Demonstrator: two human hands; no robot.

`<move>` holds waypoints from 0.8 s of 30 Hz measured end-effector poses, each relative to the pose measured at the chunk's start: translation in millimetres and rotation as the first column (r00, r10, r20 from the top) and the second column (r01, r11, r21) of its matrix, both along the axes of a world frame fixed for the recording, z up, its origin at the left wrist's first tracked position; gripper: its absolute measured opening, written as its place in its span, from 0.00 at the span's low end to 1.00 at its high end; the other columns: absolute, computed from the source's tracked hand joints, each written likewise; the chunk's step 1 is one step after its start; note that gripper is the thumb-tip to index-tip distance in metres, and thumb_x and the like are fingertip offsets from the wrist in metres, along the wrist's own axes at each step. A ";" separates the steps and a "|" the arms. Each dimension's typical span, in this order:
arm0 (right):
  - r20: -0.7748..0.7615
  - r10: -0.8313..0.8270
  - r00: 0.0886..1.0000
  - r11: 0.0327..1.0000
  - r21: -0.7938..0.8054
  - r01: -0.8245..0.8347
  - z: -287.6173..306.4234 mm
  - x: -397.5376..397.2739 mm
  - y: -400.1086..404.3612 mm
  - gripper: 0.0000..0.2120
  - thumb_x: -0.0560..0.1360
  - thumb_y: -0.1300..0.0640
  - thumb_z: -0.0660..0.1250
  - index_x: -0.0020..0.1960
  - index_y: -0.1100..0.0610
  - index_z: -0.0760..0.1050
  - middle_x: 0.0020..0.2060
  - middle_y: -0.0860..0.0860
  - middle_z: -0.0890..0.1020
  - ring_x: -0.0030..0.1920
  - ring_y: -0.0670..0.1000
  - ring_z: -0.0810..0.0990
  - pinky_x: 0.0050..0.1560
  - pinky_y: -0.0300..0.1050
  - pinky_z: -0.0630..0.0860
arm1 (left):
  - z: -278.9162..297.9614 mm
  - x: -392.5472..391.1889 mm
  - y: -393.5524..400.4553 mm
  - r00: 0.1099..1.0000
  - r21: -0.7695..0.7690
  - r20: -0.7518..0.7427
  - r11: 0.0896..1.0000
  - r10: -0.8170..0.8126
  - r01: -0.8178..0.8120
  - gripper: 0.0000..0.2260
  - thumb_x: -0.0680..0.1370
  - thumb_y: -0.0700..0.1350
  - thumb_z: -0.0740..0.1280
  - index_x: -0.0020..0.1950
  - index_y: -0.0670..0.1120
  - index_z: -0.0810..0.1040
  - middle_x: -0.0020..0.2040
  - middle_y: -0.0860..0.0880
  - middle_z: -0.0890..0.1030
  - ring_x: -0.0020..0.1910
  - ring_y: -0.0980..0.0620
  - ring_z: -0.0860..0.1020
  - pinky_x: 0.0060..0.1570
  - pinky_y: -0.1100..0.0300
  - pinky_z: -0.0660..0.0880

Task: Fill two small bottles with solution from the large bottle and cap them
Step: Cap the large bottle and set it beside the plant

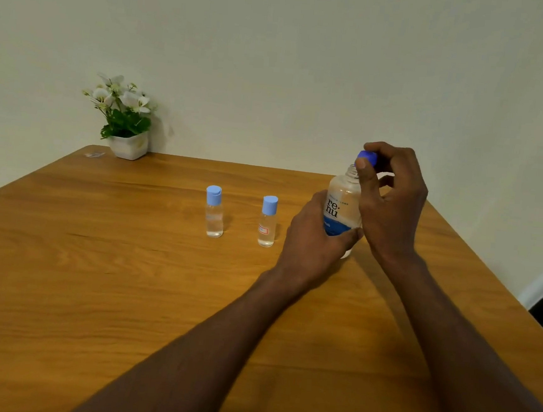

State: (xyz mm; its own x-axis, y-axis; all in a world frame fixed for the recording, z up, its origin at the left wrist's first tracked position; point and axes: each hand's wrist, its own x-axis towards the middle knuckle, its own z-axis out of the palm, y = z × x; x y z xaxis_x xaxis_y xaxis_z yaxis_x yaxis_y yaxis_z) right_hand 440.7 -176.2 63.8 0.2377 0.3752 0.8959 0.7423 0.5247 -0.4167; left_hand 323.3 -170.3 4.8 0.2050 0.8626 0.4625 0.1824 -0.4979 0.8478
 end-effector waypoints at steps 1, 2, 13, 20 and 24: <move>0.001 0.009 1.000 1.000 0.006 -0.009 -0.2 -0.9 -0.3 0.13 0.81 0.57 0.69 0.63 0.63 0.79 0.56 0.57 0.82 0.53 0.48 0.80 0.48 0.46 0.81 | 0.3 0.3 -0.7 1.000 -0.006 -0.003 1.000 0.006 -0.006 0.31 0.75 0.52 0.77 0.74 0.53 0.67 0.68 0.54 0.78 0.63 0.58 0.76 0.56 0.66 0.77; 0.004 0.022 1.000 1.000 0.006 -0.022 -0.1 -1.8 -0.7 0.13 0.81 0.57 0.69 0.63 0.63 0.80 0.57 0.57 0.82 0.53 0.48 0.81 0.48 0.47 0.82 | 0.6 0.4 -1.1 1.000 -0.013 -0.006 1.000 0.013 -0.013 0.31 0.75 0.52 0.77 0.74 0.53 0.67 0.68 0.54 0.78 0.63 0.60 0.75 0.54 0.71 0.74; 0.010 0.120 0.993 0.991 -0.061 -0.119 -2.5 2.4 -5.7 0.14 0.80 0.61 0.69 0.64 0.62 0.81 0.58 0.55 0.85 0.55 0.53 0.84 0.52 0.50 0.83 | 0.5 -0.3 -1.5 0.999 -0.031 0.035 0.999 0.016 -0.015 0.30 0.75 0.51 0.77 0.73 0.55 0.68 0.66 0.57 0.78 0.61 0.60 0.76 0.49 0.73 0.74; -0.053 0.174 0.983 0.977 -0.115 -0.179 1.7 3.4 -0.6 0.15 0.77 0.55 0.69 0.61 0.61 0.81 0.53 0.53 0.85 0.51 0.48 0.83 0.50 0.45 0.83 | -1.1 0.5 -0.7 0.999 -0.037 0.036 0.999 0.010 -0.009 0.30 0.75 0.51 0.77 0.74 0.54 0.68 0.67 0.55 0.78 0.63 0.57 0.77 0.52 0.70 0.74; -0.049 0.203 0.978 0.968 -0.137 -0.208 1.6 5.4 -0.6 0.17 0.77 0.52 0.68 0.61 0.60 0.81 0.54 0.52 0.85 0.52 0.48 0.83 0.51 0.42 0.82 | -1.4 0.2 0.0 0.999 -0.036 0.029 0.999 0.014 -0.013 0.30 0.75 0.51 0.77 0.74 0.54 0.68 0.67 0.56 0.78 0.63 0.58 0.76 0.52 0.71 0.74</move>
State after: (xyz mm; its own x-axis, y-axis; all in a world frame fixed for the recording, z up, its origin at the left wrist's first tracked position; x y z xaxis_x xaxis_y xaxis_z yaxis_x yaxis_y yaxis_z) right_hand 446.1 -176.8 65.4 0.1722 0.5410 0.8232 0.6082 0.5990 -0.5208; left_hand 323.5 -170.3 3.4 0.1803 0.8812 0.4369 0.1635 -0.4649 0.8701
